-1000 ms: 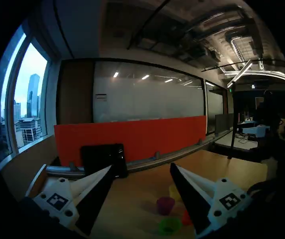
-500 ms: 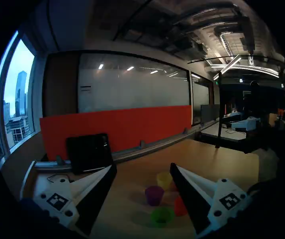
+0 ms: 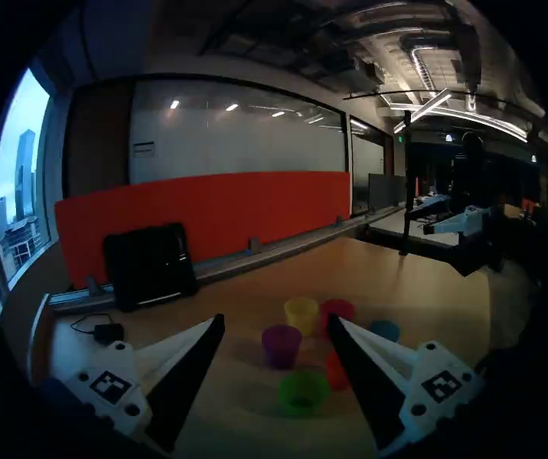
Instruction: Pour water
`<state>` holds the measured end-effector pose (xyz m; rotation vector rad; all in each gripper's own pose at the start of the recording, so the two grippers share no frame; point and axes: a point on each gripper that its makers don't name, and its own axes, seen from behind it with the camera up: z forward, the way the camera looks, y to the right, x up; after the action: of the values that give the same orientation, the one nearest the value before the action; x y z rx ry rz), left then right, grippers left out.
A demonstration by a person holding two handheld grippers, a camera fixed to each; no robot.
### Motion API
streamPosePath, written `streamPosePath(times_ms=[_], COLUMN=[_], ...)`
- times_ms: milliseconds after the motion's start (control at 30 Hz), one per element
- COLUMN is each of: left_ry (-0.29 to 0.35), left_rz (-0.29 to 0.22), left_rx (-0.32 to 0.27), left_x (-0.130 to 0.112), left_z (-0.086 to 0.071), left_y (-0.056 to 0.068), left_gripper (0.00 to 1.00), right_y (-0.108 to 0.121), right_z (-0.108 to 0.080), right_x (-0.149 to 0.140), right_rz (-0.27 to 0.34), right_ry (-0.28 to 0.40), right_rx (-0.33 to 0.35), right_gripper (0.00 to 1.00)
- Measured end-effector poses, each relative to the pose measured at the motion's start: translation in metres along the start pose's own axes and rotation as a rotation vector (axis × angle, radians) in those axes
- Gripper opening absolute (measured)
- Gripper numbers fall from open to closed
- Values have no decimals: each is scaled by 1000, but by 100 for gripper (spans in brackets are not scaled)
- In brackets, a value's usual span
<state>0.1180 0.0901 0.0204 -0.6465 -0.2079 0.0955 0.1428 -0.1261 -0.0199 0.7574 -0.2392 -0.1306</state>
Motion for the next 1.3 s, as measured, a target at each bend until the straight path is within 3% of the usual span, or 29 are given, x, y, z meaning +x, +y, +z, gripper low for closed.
streamPosePath(times_ms=[767,1300], left_ry=[-156,-221], left_rz=[25,41], left_rx=[-75,-119], left_x=[-89,-126], left_z=[20,22], left_y=[23,38], left_gripper=[100,100], right_y=[-20,-36], right_z=[24,29], right_x=[-93,-147], right_rz=[-72,-98], right_ry=[-164,-247], right_rx=[89,134], right_gripper=[100,100])
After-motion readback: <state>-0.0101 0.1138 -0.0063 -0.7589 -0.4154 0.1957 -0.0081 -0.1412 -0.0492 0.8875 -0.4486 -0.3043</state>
